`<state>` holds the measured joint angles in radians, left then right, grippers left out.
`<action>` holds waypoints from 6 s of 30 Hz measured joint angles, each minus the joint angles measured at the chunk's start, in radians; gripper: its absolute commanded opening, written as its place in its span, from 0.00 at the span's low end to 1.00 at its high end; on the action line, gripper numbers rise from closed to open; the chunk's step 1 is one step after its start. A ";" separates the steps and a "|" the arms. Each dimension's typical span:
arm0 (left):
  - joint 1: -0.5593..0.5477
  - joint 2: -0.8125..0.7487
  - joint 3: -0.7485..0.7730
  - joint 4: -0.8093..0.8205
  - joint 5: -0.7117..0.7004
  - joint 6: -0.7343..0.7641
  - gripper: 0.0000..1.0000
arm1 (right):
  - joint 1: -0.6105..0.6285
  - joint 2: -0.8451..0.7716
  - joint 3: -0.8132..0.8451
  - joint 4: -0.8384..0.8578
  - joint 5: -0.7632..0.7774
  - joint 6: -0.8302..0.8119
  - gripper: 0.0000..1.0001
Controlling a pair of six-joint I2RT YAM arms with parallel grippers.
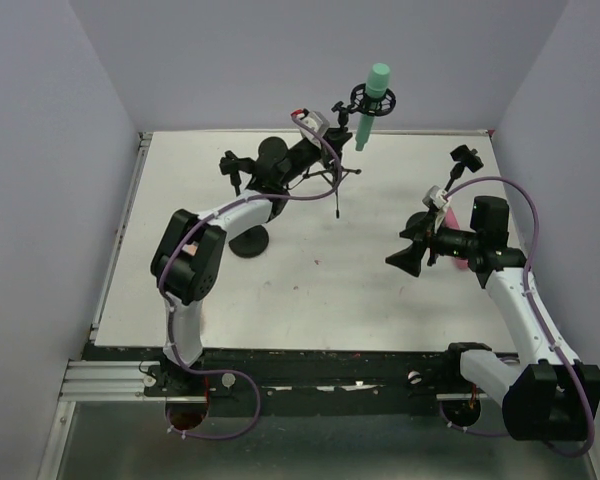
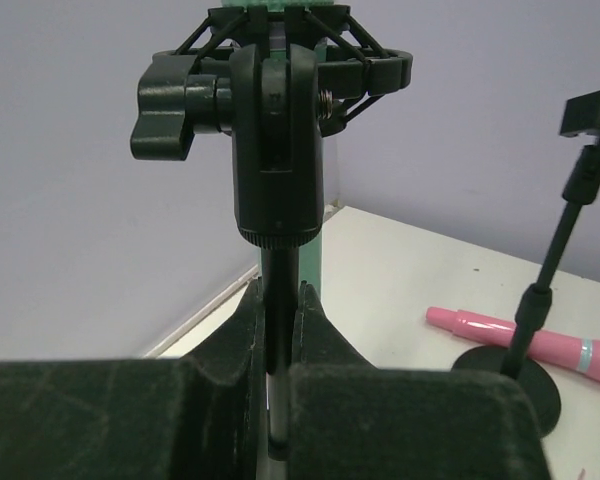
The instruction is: Attach the microphones to the stand
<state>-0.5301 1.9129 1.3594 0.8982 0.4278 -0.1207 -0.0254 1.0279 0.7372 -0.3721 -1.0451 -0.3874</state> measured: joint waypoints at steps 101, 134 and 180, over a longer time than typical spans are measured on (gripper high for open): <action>-0.018 -1.445 -0.755 -1.244 -0.212 0.023 0.98 | 0.020 0.112 0.019 -0.245 -0.059 -0.300 1.00; 0.247 -0.943 -0.989 -0.214 -0.196 -0.191 0.87 | 0.012 0.038 0.022 -0.294 -0.070 -0.362 1.00; 0.254 -0.521 -0.772 0.009 -0.223 0.056 0.05 | 0.012 0.023 0.025 -0.288 -0.075 -0.347 1.00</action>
<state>-0.2760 1.3922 0.5869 0.9070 0.2050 -0.0647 -0.0132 1.0504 0.7624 -0.6598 -1.1202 -0.7341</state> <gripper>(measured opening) 0.213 0.998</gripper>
